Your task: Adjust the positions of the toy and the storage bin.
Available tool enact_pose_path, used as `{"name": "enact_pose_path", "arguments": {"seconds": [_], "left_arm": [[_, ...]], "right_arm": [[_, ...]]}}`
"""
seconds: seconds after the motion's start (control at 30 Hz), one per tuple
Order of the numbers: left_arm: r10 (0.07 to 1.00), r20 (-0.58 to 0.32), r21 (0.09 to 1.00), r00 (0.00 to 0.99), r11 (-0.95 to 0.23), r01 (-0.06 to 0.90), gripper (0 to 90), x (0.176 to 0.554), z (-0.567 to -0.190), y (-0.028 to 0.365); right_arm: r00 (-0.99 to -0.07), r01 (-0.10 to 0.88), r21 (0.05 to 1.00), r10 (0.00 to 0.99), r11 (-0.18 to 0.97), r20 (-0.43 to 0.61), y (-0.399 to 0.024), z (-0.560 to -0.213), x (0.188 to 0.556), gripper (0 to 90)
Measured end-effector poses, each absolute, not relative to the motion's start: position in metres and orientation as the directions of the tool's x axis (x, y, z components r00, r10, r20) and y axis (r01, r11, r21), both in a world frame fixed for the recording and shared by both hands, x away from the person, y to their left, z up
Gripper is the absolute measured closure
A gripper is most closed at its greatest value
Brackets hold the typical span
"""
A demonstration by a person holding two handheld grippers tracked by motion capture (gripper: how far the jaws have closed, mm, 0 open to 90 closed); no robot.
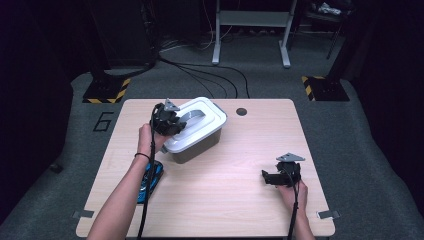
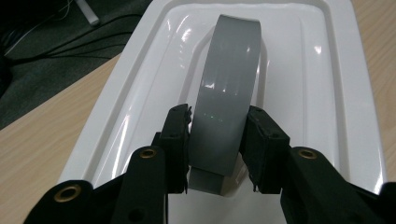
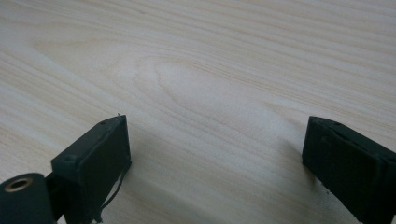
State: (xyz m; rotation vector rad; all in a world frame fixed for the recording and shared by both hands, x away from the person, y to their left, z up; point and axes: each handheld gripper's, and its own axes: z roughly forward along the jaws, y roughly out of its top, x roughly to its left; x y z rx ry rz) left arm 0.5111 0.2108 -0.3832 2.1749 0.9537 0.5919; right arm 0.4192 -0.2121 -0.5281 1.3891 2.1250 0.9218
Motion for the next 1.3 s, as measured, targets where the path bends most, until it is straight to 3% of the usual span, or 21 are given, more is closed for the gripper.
{"name": "enact_pose_path", "arguments": {"seconds": [0.67, 1.3], "left_arm": [[0.859, 0.094, 0.732, 0.503, -0.402, 0.551, 65.0, 0.501, -0.383, 0.219], [0.874, 0.051, 0.746, 0.483, -0.355, 0.563, 64.9, 0.499, -0.386, 0.217]], "right_arm": [[-0.402, 0.622, 0.732, 0.916, 0.277, -0.005, -0.212, -0.528, 0.42, 7.5], [-0.396, 0.624, 0.734, 0.918, 0.267, 0.003, -0.211, -0.528, 0.42, 8.0]]}}
